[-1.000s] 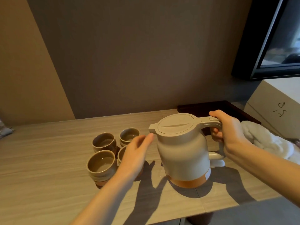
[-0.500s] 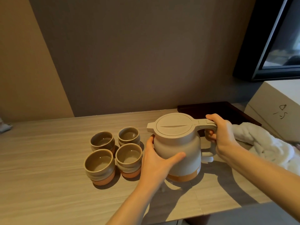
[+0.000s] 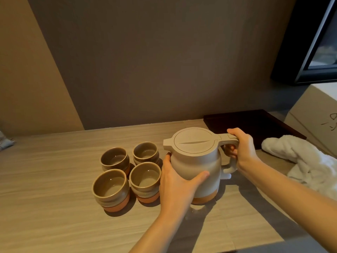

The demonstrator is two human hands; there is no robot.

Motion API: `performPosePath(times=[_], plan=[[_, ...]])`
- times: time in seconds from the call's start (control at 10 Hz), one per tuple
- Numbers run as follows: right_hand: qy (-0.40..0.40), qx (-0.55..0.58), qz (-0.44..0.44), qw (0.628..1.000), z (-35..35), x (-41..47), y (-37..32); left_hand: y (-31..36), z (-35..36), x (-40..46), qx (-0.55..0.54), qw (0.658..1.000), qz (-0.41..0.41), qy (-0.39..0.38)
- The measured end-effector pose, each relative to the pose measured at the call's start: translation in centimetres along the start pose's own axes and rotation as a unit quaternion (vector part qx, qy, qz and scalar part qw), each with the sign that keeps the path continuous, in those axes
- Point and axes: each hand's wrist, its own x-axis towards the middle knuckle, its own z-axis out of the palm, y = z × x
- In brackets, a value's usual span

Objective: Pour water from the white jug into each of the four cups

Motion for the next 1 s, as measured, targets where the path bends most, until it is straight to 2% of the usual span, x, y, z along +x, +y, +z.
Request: performPosePath(times=[0.3, 0.5, 0.7, 0.8, 0.9, 1.0], plan=[[-0.047, -0.023, 0.017, 0.998, -0.5, 2.6, 1.6, -1.0, 1.4, -1.1, 0.100, 0.994, 0.032, 0.045], [-0.052, -0.109, -0.001, 0.993, -0.3, 2.8, 1.5, -1.2, 1.5, -0.8, 0.103, 0.993, 0.043, 0.041], [0.008, -0.281, 0.019, 0.960, -0.7, 2.5, 1.4, -0.8, 1.3, -1.0, 0.108, 0.992, 0.046, 0.035], [0.024, -0.355, -0.027, 0.934, -0.8, 0.2, 1.1, -0.5, 1.3, -1.2, 0.122, 0.992, 0.042, 0.013], [-0.002, -0.417, -0.052, 0.907, -1.1, -2.0, 1.6, -0.7, 0.9, -1.4, 0.125, 0.991, 0.042, 0.005], [-0.018, -0.430, -0.033, 0.902, -1.6, -4.6, 2.0, -1.8, -0.2, -2.4, 0.090, 0.995, 0.031, -0.016]])
